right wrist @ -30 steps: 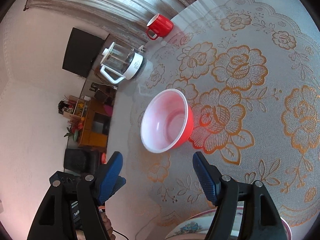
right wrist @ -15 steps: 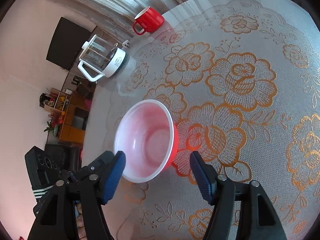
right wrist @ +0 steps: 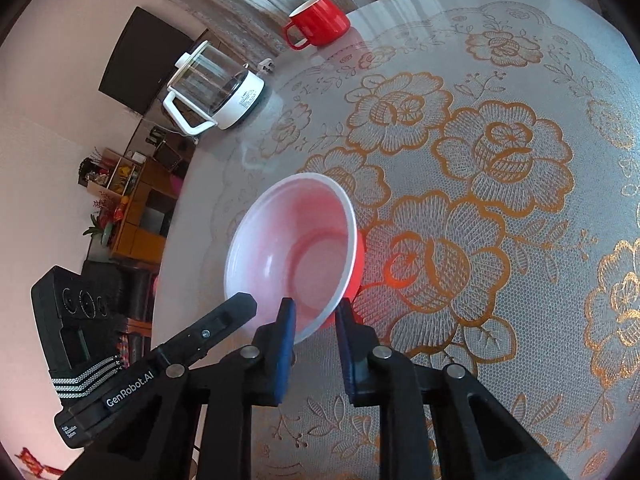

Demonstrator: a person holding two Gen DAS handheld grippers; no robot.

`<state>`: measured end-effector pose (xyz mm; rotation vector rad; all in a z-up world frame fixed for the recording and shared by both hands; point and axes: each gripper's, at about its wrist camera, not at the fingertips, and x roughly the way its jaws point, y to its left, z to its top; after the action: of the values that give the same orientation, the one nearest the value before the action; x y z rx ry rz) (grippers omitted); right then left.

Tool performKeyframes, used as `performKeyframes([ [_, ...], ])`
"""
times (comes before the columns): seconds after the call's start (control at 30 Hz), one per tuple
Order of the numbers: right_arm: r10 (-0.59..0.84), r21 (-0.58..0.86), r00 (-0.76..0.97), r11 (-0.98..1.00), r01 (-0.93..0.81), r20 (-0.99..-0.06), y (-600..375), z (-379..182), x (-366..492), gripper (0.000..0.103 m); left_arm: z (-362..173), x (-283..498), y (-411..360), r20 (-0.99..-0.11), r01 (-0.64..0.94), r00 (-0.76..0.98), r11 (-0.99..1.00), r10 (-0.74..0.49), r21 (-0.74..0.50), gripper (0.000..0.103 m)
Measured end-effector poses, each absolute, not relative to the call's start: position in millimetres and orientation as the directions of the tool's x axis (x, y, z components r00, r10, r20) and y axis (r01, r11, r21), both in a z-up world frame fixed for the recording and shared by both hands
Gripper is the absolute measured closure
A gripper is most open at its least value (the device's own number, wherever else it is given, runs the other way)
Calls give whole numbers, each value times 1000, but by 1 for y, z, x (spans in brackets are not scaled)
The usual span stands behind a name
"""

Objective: Organize plates and bowls
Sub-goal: 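Move the right gripper to the red bowl rim and close on it, then lift the red bowl and carry it over the yellow bowl with the right gripper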

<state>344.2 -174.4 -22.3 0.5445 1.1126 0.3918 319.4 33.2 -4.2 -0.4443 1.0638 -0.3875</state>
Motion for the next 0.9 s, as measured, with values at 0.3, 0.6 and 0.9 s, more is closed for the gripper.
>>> performKeyframes([
  [0.3, 520, 580, 393, 813, 45, -759, -183, -29, 341, 75, -9, 321, 56, -740, -16, 460, 828, -492, -561, 61],
  [0.6, 527, 600, 428, 798, 47, -734, -185, -22, 349, 71, -10, 327, 53, -727, 8, 467, 825, -503, -565, 61],
  [0.9, 485, 522, 428, 852, -38, -762, -169, -13, 341, 83, 9, 310, 51, -656, 69, 519, 791, -549, -608, 67],
])
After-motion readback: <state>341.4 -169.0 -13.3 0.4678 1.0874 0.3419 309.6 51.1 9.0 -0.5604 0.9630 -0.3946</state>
